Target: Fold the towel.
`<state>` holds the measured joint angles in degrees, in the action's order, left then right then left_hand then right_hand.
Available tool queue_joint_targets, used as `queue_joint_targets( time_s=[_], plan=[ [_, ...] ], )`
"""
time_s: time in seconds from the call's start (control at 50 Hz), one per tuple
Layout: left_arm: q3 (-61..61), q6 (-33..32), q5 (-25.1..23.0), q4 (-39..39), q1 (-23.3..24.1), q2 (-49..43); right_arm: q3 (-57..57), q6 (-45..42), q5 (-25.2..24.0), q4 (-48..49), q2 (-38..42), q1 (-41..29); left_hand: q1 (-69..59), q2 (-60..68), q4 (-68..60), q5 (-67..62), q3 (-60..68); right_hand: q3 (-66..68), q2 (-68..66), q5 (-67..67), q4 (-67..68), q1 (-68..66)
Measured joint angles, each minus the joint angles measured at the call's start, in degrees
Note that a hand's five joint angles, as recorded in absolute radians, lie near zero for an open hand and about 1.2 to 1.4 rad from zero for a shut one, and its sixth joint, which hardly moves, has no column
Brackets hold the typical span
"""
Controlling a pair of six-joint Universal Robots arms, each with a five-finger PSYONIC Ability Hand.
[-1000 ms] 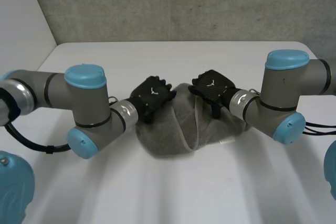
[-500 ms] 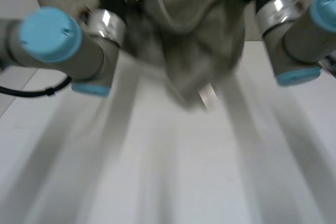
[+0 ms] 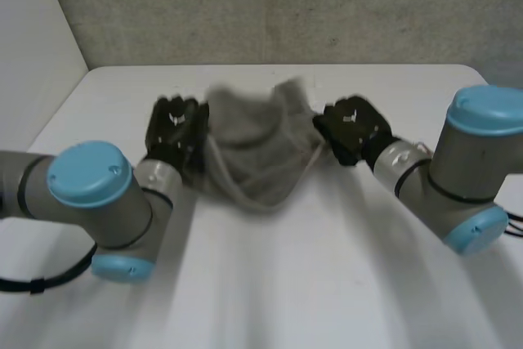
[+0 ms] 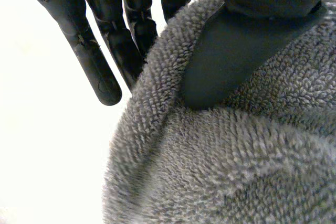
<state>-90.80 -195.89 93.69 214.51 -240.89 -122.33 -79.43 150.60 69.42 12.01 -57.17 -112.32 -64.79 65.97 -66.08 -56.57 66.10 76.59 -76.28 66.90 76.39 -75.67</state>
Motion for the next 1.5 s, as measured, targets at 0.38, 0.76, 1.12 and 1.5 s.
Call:
queue_joint_targets(
  time_s=[0.38,0.76,1.12,1.5],
  plan=[
    [-7.1,-0.4,-0.1,-14.7,0.1,9.4,-7.3,-6.5,0.8,-7.3,-5.6,1.5,27.7,-29.0,29.0,29.6,-29.0,0.0,0.0,0.0,0.0,0.0],
    [-15.2,-9.1,-1.8,-21.7,-1.4,20.5,-23.8,-9.4,0.2,-4.7,-15.8,5.3,23.8,-25.1,24.5,24.9,-24.5,0.0,0.0,0.0,0.0,0.0],
    [-13.4,-16.4,-24.3,-17.0,-5.3,16.8,-26.3,-8.7,-0.1,-1.1,-14.9,7.2,35.5,-36.7,36.8,37.3,-36.9,0.0,0.0,0.0,0.0,0.0],
    [-13.0,-34.2,-27.2,-19.1,-6.9,9.3,-26.4,-8.7,-0.2,-1.1,-14.8,8.2,25.2,-26.1,26.3,26.8,-26.3,0.0,0.0,0.0,0.0,0.0]
  ],
)
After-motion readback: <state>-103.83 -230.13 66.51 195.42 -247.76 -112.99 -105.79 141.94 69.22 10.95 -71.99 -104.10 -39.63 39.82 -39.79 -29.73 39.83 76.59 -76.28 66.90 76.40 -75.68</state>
